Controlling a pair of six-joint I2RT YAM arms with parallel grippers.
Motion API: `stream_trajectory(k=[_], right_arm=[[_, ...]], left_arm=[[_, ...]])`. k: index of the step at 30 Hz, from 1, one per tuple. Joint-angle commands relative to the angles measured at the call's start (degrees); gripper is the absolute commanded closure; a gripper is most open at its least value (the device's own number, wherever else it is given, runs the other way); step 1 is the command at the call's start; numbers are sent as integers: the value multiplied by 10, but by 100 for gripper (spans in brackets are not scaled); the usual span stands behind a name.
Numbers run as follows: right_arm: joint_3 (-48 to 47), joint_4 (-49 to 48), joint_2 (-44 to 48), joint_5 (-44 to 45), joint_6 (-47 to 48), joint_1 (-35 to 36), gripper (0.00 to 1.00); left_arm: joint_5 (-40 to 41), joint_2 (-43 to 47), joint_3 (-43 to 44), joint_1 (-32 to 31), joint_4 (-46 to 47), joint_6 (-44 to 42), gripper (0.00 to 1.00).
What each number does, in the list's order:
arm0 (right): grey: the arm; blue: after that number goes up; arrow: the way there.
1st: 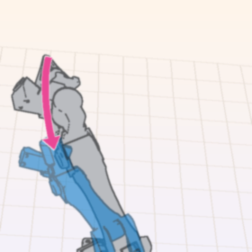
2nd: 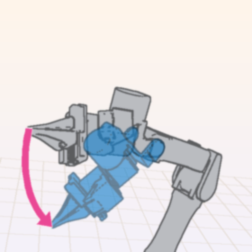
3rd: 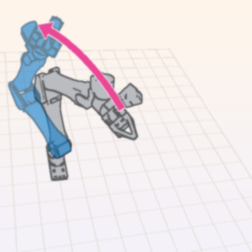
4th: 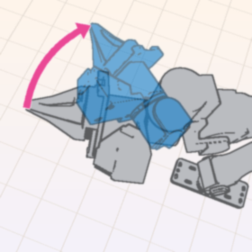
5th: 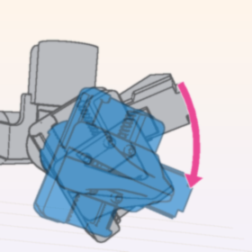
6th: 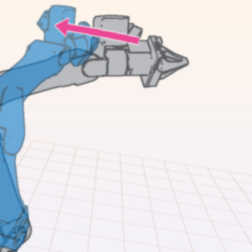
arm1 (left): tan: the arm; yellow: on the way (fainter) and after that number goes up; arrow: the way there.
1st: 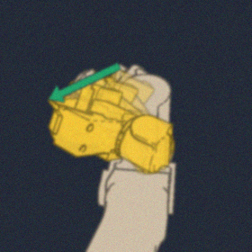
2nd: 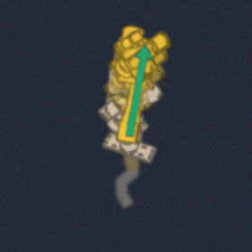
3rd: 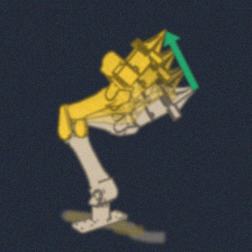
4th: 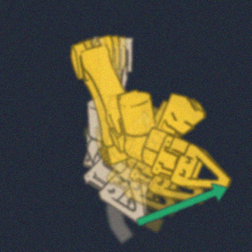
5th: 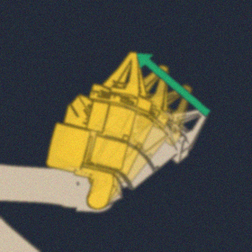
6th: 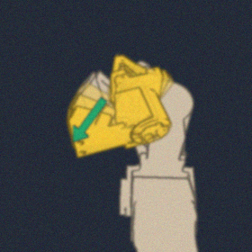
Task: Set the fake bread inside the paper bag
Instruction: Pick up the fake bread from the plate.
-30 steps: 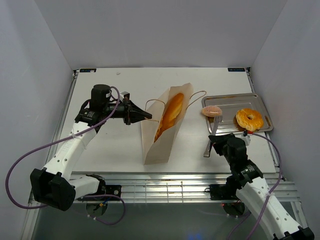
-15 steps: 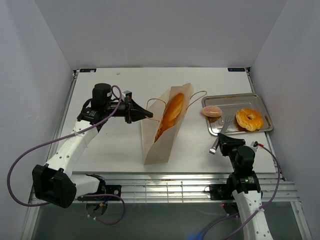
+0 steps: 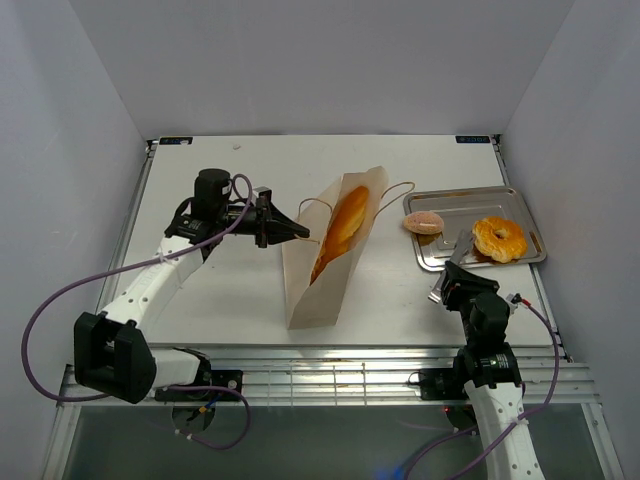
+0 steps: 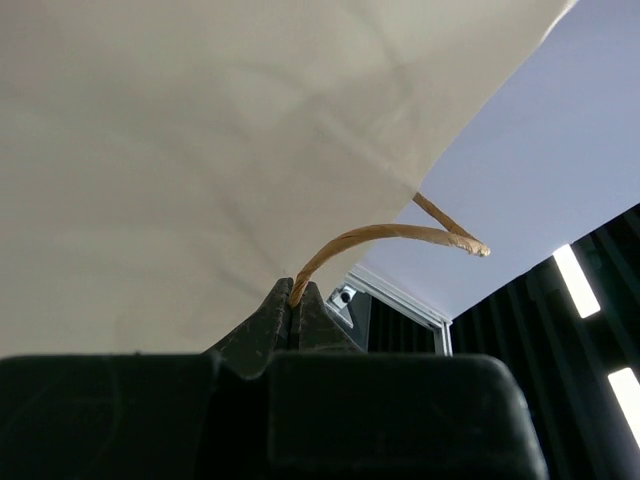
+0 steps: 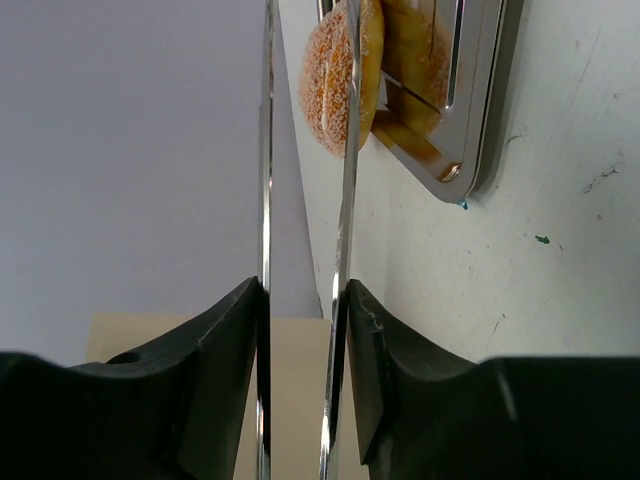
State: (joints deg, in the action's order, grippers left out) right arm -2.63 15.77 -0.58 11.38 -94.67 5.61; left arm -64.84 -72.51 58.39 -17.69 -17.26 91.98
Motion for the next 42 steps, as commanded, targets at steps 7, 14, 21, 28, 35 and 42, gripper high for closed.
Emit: stream_trajectory(k=[7, 14, 21, 28, 35, 42], right_arm=[[10, 38, 36, 62, -78, -2, 44], [15, 44, 24, 93, -117, -2, 42], [-8, 42, -14, 120, -90, -2, 41], [-1, 43, -3, 153, -89, -2, 40], [-6, 16, -73, 165, -65, -2, 40], [-9, -19, -110, 186, -80, -3, 43]], left_arm=[[-20, -44, 24, -21, 33, 8, 100], [-26, -64, 24, -24, 60, 23, 100], [-33, -67, 18, -24, 70, 28, 100], [-41, -69, 17, -24, 76, 30, 100], [-45, -66, 15, -24, 75, 33, 100], [-48, -61, 14, -24, 77, 36, 100]])
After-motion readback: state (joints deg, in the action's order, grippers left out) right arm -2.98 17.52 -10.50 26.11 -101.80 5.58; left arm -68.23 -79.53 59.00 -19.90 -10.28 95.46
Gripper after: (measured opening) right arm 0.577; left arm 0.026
